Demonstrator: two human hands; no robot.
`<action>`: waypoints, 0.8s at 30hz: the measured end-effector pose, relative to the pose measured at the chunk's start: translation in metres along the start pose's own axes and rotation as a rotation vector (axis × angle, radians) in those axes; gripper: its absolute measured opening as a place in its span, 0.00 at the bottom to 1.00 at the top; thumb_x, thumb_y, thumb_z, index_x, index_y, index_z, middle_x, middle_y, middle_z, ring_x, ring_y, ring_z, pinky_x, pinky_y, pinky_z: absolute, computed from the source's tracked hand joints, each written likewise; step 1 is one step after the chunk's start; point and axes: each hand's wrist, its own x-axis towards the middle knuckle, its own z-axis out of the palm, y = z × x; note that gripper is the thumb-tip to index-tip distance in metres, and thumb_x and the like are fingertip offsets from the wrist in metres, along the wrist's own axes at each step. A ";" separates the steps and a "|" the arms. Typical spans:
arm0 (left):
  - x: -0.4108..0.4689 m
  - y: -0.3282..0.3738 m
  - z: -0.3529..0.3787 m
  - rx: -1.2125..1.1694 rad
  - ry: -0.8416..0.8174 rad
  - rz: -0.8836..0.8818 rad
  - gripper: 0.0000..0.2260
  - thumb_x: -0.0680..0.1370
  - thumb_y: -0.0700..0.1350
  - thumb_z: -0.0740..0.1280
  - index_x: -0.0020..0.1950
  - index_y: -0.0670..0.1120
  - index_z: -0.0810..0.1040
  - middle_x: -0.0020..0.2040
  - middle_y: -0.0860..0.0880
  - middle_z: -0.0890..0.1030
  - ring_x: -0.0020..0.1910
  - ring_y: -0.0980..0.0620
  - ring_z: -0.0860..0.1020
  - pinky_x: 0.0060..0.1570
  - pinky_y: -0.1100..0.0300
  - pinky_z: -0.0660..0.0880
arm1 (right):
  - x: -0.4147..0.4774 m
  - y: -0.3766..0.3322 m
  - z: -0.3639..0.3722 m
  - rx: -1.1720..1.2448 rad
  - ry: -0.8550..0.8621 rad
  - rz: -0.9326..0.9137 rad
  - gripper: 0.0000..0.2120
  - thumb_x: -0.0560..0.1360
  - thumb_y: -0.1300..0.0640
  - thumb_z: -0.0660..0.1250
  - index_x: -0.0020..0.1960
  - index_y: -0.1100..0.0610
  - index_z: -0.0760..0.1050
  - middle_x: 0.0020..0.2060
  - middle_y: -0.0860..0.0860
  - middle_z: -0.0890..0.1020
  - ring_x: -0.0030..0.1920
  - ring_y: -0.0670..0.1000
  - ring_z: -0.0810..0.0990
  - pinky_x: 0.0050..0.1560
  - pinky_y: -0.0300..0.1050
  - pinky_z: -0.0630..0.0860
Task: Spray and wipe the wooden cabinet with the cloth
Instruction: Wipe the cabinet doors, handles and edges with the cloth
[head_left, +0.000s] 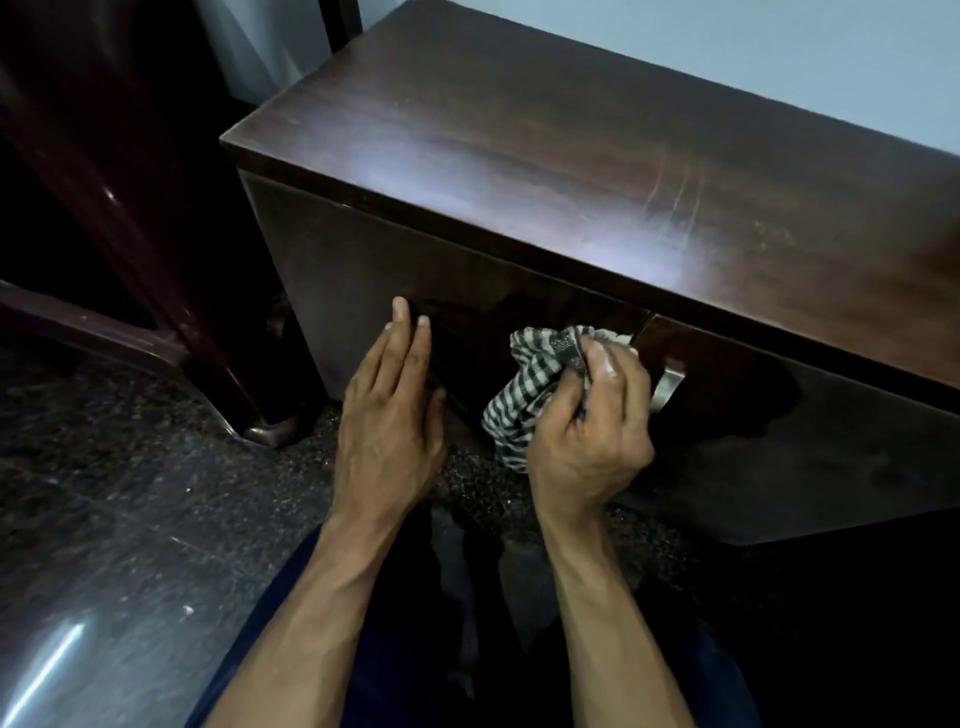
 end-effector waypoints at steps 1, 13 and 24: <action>-0.001 0.000 0.000 0.002 0.000 0.000 0.29 0.78 0.40 0.64 0.79 0.41 0.60 0.81 0.43 0.54 0.79 0.44 0.59 0.74 0.46 0.64 | -0.008 -0.001 0.000 -0.001 -0.013 0.008 0.08 0.77 0.73 0.69 0.54 0.67 0.84 0.51 0.59 0.85 0.54 0.53 0.84 0.60 0.39 0.79; -0.002 0.004 -0.001 -0.033 -0.009 -0.015 0.30 0.79 0.42 0.64 0.79 0.40 0.58 0.81 0.42 0.52 0.79 0.44 0.58 0.75 0.47 0.62 | -0.002 -0.024 -0.007 0.401 -0.038 0.617 0.13 0.75 0.64 0.67 0.58 0.53 0.80 0.48 0.50 0.87 0.50 0.46 0.86 0.52 0.40 0.80; 0.000 -0.001 0.002 0.008 0.009 -0.010 0.32 0.75 0.32 0.63 0.79 0.42 0.60 0.81 0.43 0.54 0.77 0.43 0.62 0.72 0.44 0.66 | 0.001 -0.011 -0.014 0.390 -0.241 0.503 0.08 0.76 0.65 0.67 0.53 0.55 0.75 0.45 0.49 0.86 0.47 0.44 0.85 0.48 0.34 0.78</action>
